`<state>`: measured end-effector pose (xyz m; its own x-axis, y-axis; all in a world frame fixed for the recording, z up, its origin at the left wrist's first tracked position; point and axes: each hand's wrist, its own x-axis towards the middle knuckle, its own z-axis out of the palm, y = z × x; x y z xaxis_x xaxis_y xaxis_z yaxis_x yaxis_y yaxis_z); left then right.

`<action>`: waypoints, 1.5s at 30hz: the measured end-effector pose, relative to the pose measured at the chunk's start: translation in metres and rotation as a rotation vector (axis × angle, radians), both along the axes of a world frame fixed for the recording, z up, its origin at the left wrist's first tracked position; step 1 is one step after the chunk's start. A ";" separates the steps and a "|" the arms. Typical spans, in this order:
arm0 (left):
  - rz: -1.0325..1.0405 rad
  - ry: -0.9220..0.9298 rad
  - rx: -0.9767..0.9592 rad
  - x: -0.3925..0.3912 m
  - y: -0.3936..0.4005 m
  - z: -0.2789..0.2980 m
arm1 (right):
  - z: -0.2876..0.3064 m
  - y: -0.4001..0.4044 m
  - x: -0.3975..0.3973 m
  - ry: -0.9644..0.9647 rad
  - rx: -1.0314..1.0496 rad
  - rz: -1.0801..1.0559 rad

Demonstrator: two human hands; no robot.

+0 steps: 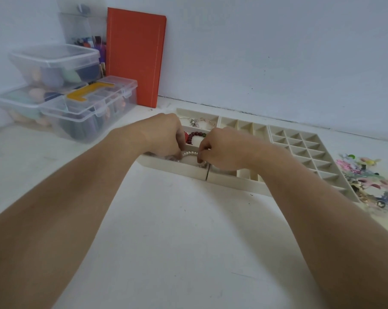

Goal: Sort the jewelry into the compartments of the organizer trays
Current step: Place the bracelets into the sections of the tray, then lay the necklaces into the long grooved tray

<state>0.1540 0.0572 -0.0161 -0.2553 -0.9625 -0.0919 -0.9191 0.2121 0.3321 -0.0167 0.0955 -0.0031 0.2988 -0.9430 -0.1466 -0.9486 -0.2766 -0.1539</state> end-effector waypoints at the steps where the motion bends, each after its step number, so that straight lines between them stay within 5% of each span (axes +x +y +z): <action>1: 0.006 0.002 0.006 0.000 0.000 0.000 | -0.001 0.000 0.000 0.012 0.011 0.005; 17: 0.050 0.123 -0.157 0.002 -0.005 -0.001 | -0.004 -0.004 -0.003 -0.095 -0.091 0.000; 32: 0.065 0.074 -0.176 0.005 -0.006 -0.003 | -0.010 -0.013 -0.011 0.001 -0.201 -0.114; 45: 0.015 0.267 -0.234 -0.065 0.026 0.021 | 0.051 0.018 -0.120 -0.353 -0.277 -0.284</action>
<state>0.0888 0.0837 0.0054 -0.2264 -0.9533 0.1998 -0.8097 0.2983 0.5053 -0.1366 0.1133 0.0476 0.0119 -0.9830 0.1832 -0.8958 -0.0919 -0.4349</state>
